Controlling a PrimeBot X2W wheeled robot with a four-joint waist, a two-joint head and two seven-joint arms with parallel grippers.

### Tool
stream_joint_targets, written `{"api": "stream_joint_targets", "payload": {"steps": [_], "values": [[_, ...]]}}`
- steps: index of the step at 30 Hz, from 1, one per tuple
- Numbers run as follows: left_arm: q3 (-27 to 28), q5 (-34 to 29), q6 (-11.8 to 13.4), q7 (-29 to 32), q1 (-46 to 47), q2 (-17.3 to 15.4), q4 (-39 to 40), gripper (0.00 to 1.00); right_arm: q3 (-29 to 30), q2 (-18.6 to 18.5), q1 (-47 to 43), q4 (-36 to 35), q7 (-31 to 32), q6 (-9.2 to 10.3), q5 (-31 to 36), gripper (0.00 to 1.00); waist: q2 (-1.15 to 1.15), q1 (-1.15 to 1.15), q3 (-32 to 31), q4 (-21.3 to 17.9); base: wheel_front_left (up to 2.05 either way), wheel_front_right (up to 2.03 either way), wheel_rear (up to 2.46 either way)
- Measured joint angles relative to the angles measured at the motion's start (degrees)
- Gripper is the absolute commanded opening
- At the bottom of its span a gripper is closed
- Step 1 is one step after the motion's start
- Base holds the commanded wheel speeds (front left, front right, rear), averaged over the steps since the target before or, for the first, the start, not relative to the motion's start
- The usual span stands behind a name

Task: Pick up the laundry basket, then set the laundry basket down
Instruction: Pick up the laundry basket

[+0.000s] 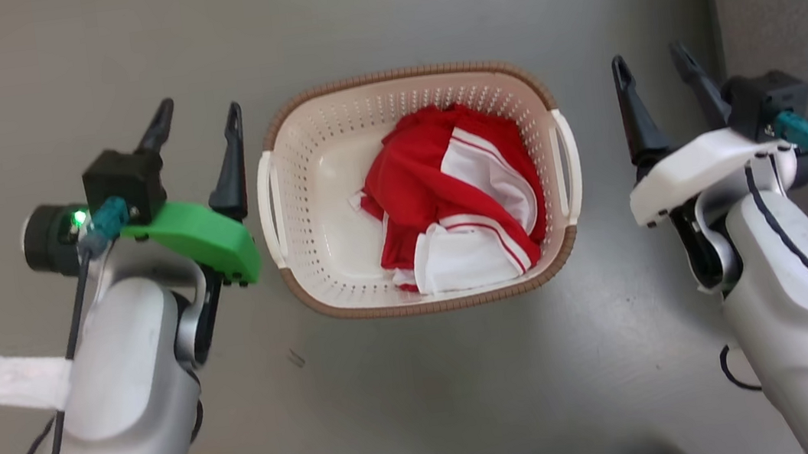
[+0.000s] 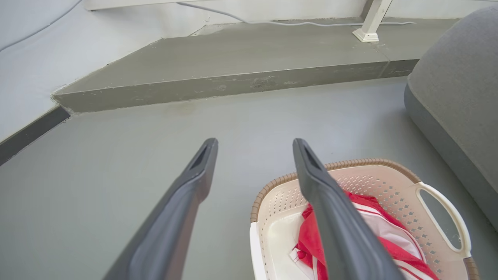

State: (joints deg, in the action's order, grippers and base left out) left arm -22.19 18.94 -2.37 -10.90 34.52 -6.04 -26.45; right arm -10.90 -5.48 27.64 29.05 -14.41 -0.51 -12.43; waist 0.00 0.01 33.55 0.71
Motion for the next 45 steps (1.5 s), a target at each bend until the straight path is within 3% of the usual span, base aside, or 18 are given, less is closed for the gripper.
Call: {"api": "stream_joint_targets", "payload": {"steps": [20, 45], "values": [[-1.98, 0.08, -3.52, 1.20, 10.71, 1.46, -16.61, 1.00, -3.83, 0.58, 10.50, 13.44, 0.26, -1.51, 2.43, 1.00, 0.00, -0.01, 14.49, -0.84, 0.00, 0.00, 0.00], [-4.36, 2.24, -4.77, 3.11, 20.51, 1.93, -29.00, 1.00, -7.43, 1.78, 17.09, 21.48, 0.14, -2.18, 1.33, 1.00, 0.00, -0.01, 22.26, -2.73, 0.00, 0.00, 0.00]]}}
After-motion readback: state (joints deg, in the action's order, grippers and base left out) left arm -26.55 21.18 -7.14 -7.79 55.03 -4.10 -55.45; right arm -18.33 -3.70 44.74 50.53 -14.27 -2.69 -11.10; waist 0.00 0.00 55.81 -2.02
